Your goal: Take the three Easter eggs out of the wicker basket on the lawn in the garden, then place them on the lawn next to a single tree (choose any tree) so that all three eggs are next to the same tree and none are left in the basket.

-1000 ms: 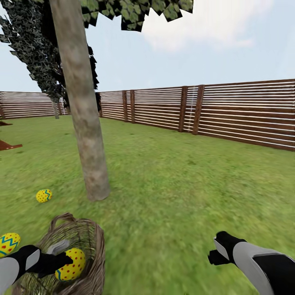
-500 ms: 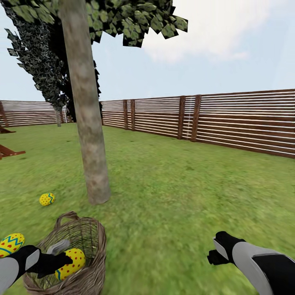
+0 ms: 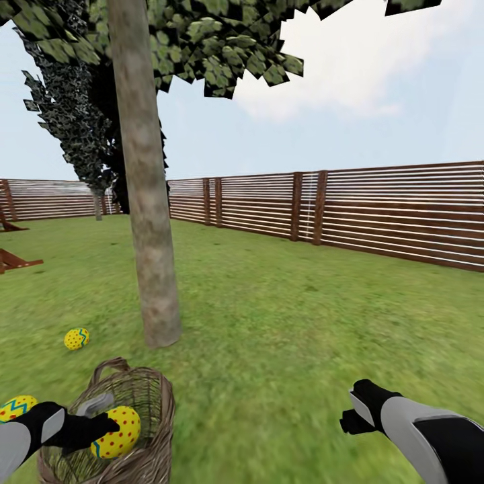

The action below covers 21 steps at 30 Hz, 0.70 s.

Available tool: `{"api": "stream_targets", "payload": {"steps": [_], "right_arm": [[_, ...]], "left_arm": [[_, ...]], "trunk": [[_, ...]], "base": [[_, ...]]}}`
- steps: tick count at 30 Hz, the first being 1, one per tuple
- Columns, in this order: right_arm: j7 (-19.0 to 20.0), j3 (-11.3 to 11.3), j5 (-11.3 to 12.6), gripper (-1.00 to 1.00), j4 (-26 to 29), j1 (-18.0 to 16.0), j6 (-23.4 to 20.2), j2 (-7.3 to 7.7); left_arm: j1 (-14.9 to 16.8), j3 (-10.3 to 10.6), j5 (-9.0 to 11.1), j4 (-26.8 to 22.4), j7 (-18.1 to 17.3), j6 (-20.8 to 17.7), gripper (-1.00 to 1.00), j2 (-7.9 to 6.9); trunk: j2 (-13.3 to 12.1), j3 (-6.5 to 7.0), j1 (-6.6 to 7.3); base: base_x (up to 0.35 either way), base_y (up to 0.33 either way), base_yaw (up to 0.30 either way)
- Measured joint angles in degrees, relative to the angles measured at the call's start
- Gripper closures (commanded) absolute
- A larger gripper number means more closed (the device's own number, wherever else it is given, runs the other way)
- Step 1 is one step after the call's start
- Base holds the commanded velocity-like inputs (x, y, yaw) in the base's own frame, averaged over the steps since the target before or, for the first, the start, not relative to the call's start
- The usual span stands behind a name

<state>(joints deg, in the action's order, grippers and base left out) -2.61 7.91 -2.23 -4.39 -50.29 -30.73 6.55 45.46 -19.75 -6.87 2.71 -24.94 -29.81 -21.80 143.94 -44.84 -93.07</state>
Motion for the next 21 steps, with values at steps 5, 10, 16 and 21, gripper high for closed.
{"api": "stream_targets", "payload": {"steps": [5, 10, 16, 21], "right_arm": [[0.0, 0.0, 0.0, -1.00, 0.0, 0.0, 0.0, -0.03], [0.0, 0.0, 0.0, -1.00, 0.0, 0.0, 0.0, 0.04], [0.0, 0.0, 0.0, -1.00, 0.0, 0.0, 0.0, 0.20], [0.0, 0.0, 0.0, -1.00, 0.0, 0.0, 0.0, 0.23]], "left_arm": [[0.0, 0.0, -0.1, 0.0, 0.1, 0.0, 1.00, 0.01], [0.0, 0.0, -0.1, 0.0, 0.3, 0.0, 1.00, 0.00], [0.0, 0.0, -0.2, 0.1, 0.3, -0.1, 1.00, 0.03], [0.0, 0.1, -0.3, 0.2, 0.3, -0.1, 1.00, 0.09]], "trunk": [[-0.1, 1.11, 0.13], [-0.1, 2.22, 0.26], [-0.2, 3.55, 0.41], [-0.3, 4.66, 0.54]], "base": [[0.000, 0.000, 0.000], [0.000, 0.000, 0.000], [0.000, 0.000, 0.000], [0.000, 0.000, 0.000]]}}
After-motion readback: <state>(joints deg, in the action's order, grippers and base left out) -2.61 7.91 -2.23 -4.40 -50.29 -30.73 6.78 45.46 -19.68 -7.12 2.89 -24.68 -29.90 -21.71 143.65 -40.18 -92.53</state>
